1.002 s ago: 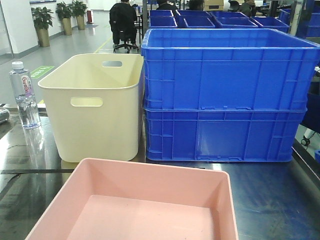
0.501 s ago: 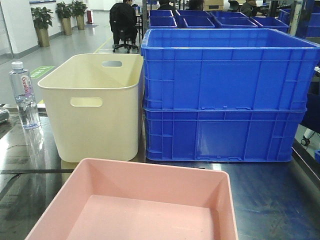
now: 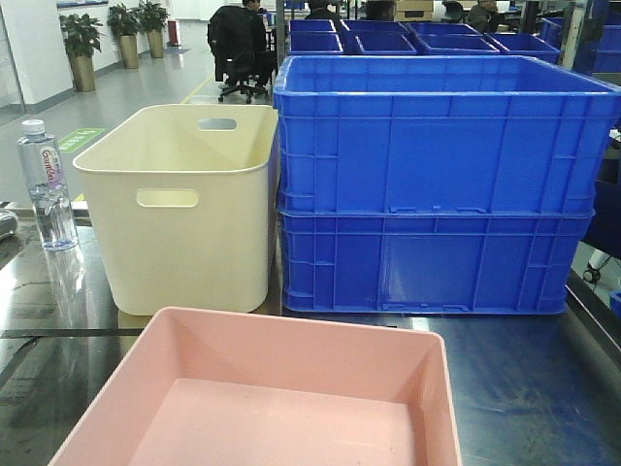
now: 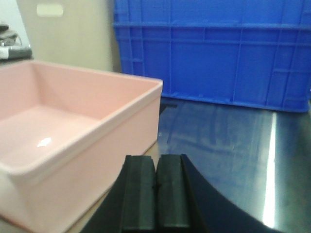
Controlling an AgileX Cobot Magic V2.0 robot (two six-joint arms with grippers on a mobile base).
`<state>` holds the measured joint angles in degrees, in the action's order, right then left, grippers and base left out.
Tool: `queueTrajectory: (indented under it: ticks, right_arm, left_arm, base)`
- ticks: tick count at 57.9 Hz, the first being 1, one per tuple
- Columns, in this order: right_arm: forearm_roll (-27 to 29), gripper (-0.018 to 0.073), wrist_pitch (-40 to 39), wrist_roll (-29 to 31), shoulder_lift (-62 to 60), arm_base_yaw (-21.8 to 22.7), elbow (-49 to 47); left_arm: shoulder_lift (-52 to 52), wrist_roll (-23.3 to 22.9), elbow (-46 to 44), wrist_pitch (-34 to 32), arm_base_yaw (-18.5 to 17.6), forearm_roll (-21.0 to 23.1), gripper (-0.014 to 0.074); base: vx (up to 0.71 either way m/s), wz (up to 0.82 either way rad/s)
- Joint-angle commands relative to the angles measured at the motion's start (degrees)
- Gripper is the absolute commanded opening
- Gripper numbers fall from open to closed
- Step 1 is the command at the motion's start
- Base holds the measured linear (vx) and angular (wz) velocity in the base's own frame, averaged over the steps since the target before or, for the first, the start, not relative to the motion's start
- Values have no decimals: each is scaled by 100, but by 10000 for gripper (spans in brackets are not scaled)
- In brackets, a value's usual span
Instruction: Grab pink bin and stack on right shelf
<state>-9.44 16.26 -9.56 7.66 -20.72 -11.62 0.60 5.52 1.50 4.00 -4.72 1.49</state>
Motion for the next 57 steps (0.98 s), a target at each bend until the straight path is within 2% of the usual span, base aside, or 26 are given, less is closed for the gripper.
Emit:
queueTrajectory:
  ticks: [1, 4, 12, 19, 57]
  right_arm:
    - [577, -8, -665, 746, -193, 349, 311]
    - [837, -8, -808, 956, -434, 601, 649]
    - [1076, -8, -1138, 956, -926, 1161, 1357]
    - [1111, -8, -761, 902, -907, 1162, 1341]
    - [1111, -8, -749, 902, -907, 1162, 1341]
  left_arm:
    - [92, -50, 85, -466, 7, 32, -8]
    - [92, -50, 85, -466, 7, 32, -8]
    - [92, -50, 85, -457, 7, 32, -8]
    - [92, -50, 85, -435, 7, 32, -8]
    - [92, -50, 85, -435, 7, 32, -8]
  base:
    - [0, 0]
    - [0, 0]
    - [0, 0]
    - [0, 0]
    - [0, 0]
